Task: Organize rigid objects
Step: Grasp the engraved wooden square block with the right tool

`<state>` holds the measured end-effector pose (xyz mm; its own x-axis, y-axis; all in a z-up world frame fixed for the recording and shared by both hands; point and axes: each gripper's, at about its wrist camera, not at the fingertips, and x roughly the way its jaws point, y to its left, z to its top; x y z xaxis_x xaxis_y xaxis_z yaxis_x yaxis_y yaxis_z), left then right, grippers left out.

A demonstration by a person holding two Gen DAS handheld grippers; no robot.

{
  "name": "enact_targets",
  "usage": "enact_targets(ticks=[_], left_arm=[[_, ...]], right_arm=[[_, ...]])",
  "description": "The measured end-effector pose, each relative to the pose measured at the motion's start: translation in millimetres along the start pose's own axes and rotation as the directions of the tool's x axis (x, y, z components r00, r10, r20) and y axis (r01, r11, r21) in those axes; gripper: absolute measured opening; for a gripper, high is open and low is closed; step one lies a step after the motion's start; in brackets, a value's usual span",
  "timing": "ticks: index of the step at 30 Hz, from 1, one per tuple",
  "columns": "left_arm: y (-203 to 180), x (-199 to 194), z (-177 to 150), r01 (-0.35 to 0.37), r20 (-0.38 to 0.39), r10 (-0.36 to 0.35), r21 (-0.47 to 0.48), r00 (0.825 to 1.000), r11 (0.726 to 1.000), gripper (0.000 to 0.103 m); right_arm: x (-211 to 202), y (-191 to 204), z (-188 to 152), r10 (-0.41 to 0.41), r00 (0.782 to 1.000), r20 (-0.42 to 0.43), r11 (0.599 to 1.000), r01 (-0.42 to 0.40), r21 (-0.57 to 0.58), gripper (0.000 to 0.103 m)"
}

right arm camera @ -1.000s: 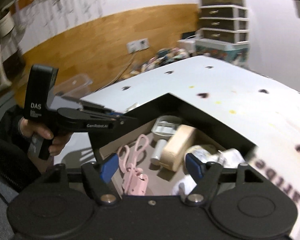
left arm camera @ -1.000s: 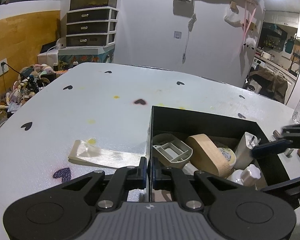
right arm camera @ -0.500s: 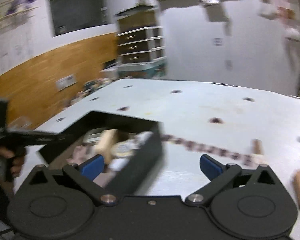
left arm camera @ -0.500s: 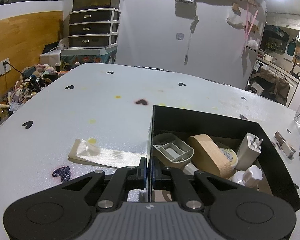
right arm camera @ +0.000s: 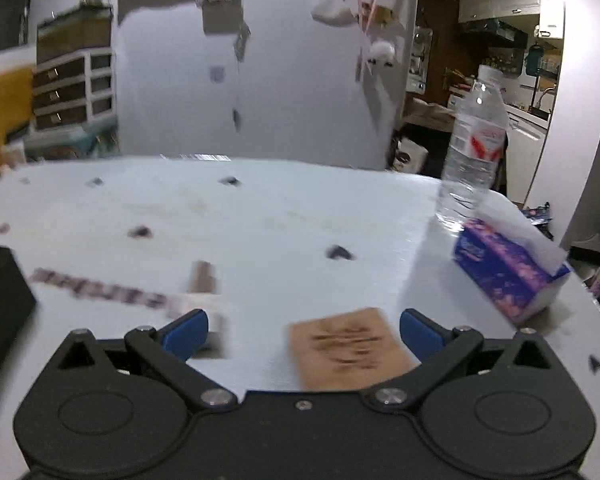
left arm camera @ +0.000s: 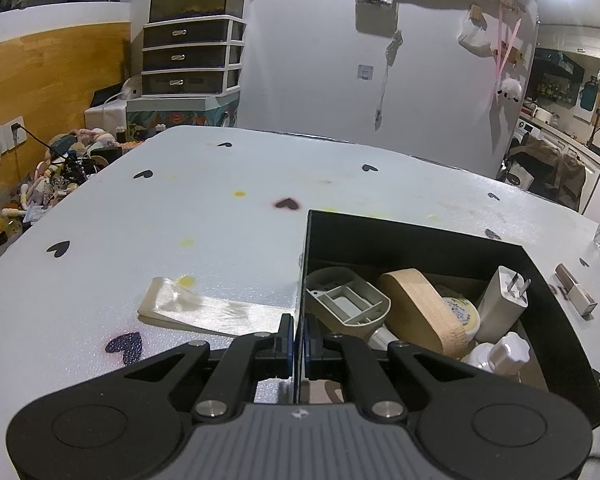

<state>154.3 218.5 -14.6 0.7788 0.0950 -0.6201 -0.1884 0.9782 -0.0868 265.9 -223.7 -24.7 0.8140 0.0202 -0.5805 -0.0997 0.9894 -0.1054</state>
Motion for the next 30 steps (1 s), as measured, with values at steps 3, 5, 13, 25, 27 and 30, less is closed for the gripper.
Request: enact_targets(ticks=[3, 5, 13, 25, 27, 30], left_arm=[[0.6, 0.3, 0.1, -0.001, -0.001, 0.001, -0.002, 1.000, 1.000, 0.005], [0.6, 0.7, 0.3, 0.001, -0.002, -0.001, -0.004, 1.000, 1.000, 0.005], [2.0, 1.5, 0.6, 0.006, -0.002, -0.006, -0.013, 1.000, 1.000, 0.005], [3.7, 2.5, -0.1, 0.015, -0.001, -0.015, -0.017, 1.000, 1.000, 0.005], [3.8, 2.4, -0.1, 0.017, 0.000, -0.017, -0.018, 1.000, 1.000, 0.005], [3.8, 2.3, -0.2, 0.018, 0.000, -0.018, -0.018, 1.000, 1.000, 0.005]], right_arm=[[16.0, -17.2, 1.1, 0.062, 0.997, -0.052, 0.997, -0.063, -0.032, 0.102], [25.6, -21.2, 1.3, 0.106, 0.991, -0.082, 0.992, -0.110, -0.056, 0.102], [53.9, -34.1, 5.8, 0.144, 0.975, -0.169, 0.984, -0.160, -0.082, 0.089], [47.7, -22.9, 6.7, 0.140, 0.975, -0.172, 0.987, -0.151, -0.050, 0.076], [31.7, -12.6, 11.4, 0.200, 0.972, -0.121, 0.978, -0.205, -0.029, 0.076], [6.0, 10.1, 20.2, 0.291, 0.956, -0.047, 0.956, -0.292, -0.029, 0.076]])
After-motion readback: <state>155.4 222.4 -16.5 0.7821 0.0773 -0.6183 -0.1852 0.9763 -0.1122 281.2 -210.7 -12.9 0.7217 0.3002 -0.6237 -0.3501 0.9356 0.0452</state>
